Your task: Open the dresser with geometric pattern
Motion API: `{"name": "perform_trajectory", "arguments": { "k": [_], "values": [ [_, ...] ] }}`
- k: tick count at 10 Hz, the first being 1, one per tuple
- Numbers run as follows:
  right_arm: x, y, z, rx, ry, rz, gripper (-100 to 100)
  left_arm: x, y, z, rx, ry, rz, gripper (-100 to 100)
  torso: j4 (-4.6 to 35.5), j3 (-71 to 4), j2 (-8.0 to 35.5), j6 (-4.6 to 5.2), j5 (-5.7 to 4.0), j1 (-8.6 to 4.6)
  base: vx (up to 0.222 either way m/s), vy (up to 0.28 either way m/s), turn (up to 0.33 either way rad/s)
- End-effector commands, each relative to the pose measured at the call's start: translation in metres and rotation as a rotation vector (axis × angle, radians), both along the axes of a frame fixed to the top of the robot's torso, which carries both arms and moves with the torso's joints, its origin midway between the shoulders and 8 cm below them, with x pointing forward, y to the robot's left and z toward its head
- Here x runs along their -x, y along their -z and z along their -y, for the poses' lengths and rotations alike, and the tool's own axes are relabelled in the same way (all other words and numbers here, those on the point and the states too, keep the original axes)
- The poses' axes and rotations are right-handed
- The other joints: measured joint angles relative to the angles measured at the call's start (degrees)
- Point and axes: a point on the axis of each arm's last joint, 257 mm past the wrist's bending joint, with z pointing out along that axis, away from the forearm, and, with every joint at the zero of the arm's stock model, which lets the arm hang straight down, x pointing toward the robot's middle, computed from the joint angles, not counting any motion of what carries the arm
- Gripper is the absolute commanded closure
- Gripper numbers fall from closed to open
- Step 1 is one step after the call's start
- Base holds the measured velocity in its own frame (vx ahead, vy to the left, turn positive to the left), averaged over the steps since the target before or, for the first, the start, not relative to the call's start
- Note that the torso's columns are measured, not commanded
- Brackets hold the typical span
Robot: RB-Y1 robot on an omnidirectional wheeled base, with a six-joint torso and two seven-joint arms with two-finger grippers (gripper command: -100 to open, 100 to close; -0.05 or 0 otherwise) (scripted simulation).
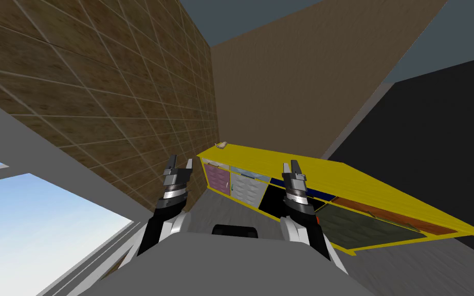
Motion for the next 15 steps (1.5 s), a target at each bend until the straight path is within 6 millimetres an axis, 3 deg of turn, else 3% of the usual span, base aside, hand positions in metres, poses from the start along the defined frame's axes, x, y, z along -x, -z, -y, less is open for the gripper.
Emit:
{"name": "perform_trajectory", "arguments": {
  "k": [1,9,10,12,15],
  "values": [
    [0.000,0.000,0.000,0.000,0.000,0.000,0,0.000,0.000,0.000,0.000,0.000,0.000,0,2.35,-4.67,2.32,0.00,0.00,0.00,0.000,0.000,0.000],
    [0.000,0.000,0.000,0.000,0.000,0.000,0,0.000,0.000,0.000,0.000,0.000,0.000,0,35.37,-70.73,35.39,0.00,0.00,0.00,0.000,0.000,0.000],
    [-0.001,0.001,-0.004,0.053,-0.002,-0.004,-100,0.000,0.000,0.000,0.000,0.000,0.000,0,39.60,-79.19,39.62,0.00,0.00,0.00,0.011,0.010,-0.006],
    [-0.003,0.003,-0.008,0.146,0.010,-0.005,-100,0.000,0.000,0.000,0.000,0.000,0.000,0,42.05,-84.27,42.06,0.00,0.01,0.04,0.011,0.022,-0.011],
    [-0.005,0.005,-0.010,0.258,0.047,0.002,-100,0.000,0.000,0.000,0.000,0.000,0.000,0,42.27,-84.58,42.27,0.00,0.01,0.03,0.019,0.033,-0.010]
  ]
}}
